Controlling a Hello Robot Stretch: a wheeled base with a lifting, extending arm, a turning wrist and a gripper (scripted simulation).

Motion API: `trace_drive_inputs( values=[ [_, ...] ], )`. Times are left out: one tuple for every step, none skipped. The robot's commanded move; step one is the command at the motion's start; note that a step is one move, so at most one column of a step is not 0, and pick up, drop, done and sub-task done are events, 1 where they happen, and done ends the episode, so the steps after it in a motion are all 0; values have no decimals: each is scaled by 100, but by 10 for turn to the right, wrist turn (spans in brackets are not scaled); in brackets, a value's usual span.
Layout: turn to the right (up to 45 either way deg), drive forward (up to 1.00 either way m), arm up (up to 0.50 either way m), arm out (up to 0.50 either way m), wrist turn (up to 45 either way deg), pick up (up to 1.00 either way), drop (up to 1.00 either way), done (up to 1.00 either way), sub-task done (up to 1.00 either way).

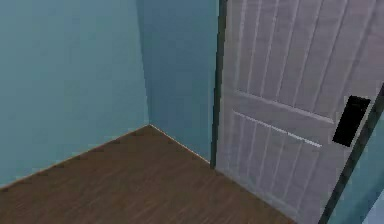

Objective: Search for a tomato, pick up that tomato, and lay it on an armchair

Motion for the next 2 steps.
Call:
trace_drive_inputs(
  values=[
    [450,0,0,0,0,0,0,0,0],
    [180,0,0,0,0,0,0,0,0]
  ],
)
